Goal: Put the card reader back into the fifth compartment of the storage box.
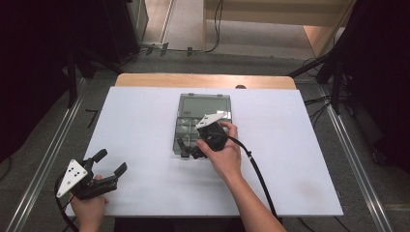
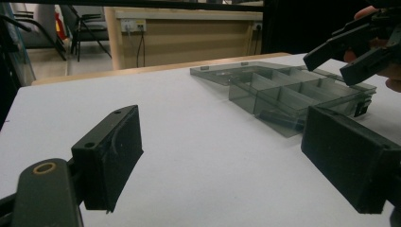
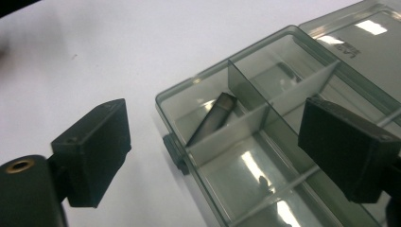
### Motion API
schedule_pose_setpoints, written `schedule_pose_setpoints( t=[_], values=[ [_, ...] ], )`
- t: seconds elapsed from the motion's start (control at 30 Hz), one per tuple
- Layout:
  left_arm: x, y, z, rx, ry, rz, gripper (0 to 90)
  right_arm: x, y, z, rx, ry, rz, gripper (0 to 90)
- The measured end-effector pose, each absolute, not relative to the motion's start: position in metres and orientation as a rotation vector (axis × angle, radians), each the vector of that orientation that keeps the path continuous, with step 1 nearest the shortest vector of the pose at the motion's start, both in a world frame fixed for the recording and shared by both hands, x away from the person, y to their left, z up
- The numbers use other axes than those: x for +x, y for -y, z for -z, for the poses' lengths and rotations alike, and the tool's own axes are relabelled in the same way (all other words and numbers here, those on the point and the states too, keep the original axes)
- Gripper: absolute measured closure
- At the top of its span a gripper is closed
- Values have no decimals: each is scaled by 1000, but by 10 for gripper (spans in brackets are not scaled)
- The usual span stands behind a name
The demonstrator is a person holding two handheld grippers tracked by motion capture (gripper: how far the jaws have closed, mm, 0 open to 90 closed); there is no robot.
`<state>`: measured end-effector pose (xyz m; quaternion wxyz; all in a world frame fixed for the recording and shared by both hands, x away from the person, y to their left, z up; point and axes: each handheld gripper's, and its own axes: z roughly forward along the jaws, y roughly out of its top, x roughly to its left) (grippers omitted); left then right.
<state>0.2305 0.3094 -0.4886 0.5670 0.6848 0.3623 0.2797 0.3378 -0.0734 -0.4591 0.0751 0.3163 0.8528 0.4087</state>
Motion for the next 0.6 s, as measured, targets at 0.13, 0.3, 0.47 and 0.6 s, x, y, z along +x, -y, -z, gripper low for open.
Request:
schedule_pose_setpoints(
  t=[0.13, 0.3, 0.47, 0.6],
  values=[
    [230, -309, 489, 1609, -852, -658, 139, 334, 81, 462, 961, -2549, -1231, 0],
    [230, -309, 489, 1609, -852, -659, 139, 327, 96, 464, 972, -2525, -1290, 0],
    [230, -309, 489, 1609, -851, -660, 139, 320, 110, 461, 980, -2485, -1296, 0],
    [230, -309, 489, 1612, -849, -662, 139, 316, 117, 460, 984, -2466, -1301, 0]
  ],
)
